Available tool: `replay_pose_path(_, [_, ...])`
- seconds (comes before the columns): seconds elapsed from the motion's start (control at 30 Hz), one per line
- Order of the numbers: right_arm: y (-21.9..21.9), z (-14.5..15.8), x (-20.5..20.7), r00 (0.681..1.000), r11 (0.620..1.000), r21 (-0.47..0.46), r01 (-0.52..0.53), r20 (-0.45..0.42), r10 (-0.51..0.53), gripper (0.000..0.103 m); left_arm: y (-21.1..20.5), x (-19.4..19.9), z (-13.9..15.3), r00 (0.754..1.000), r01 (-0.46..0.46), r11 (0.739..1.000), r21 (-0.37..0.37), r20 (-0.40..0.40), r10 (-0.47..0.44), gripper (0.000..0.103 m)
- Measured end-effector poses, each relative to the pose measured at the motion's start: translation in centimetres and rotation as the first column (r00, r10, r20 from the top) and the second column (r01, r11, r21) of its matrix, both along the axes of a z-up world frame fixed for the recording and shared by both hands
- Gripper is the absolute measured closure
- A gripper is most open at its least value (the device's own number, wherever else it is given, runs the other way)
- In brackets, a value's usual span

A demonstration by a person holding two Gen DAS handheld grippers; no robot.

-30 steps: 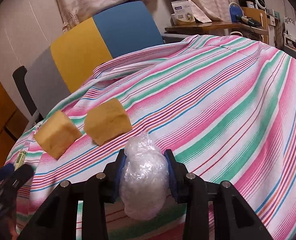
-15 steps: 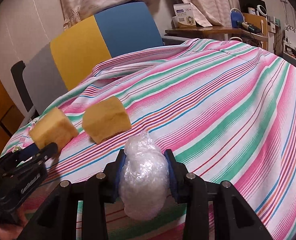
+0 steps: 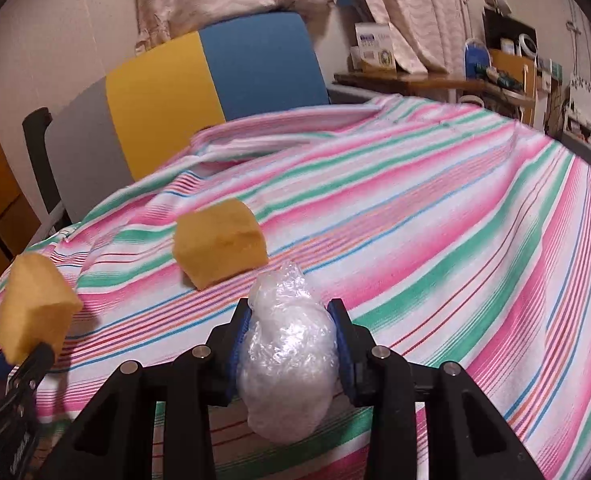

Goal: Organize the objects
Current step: 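Grasp a yellow sponge cake with the left tool, then carry the sponge cake to the gold tin with the left tool while the right tool holds the bundle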

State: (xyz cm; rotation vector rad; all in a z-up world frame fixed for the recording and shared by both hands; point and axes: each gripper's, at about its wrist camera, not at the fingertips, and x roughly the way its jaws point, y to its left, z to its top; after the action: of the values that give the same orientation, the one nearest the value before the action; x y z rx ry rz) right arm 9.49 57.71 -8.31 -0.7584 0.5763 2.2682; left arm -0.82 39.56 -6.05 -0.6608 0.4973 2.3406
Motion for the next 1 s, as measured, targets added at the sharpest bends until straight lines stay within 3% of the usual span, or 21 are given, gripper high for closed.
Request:
replay_pose_path(0.1, [-1.2,0.8,-0.1,1.0,0.998,0.065,-0.02,-0.005,0.02,0.065,-0.5,2.1,0.3,0.998,0.035,0.999,-0.001,-0.057,-0.035,0.063])
replay_pose_path(0.23, [-2.6,1.3,-0.4,0.998,0.992,0.114,-0.058,0.008,0.057,0.065,-1.7,3.1,0.6,0.997,0.046,0.999,0.021,-0.066,-0.045,0.063])
replay_pose_path(0.43, [-4.3,2.0,-0.2,0.994,0.988,0.11,-0.112,0.01,0.112,0.065,-4.0,4.1,0.8,1.0,0.026,0.997,0.074,-0.003,-0.026,0.063])
replay_pose_path(0.67, [-10.1,3.4,-0.6,0.965,0.96,0.111,-0.258,-0.015,0.261,0.065,-6.1,5.1,0.7,0.999,0.005,0.993,0.116,0.031,-0.008,0.063])
replay_pose_path(0.83, [-12.6,3.0,-0.7,0.959,0.96,0.057,-0.275,-0.052,0.278,0.065,-9.2,5.1,0.9,0.995,-0.037,0.979,0.198,0.094,0.018,0.063])
replay_pose_path(1.0, [-14.1,2.7,-0.7,0.954,0.952,0.094,-0.292,-0.046,0.297,0.065,-12.4,5.7,1.0,0.984,-0.07,0.966,0.249,0.179,0.025,0.063])
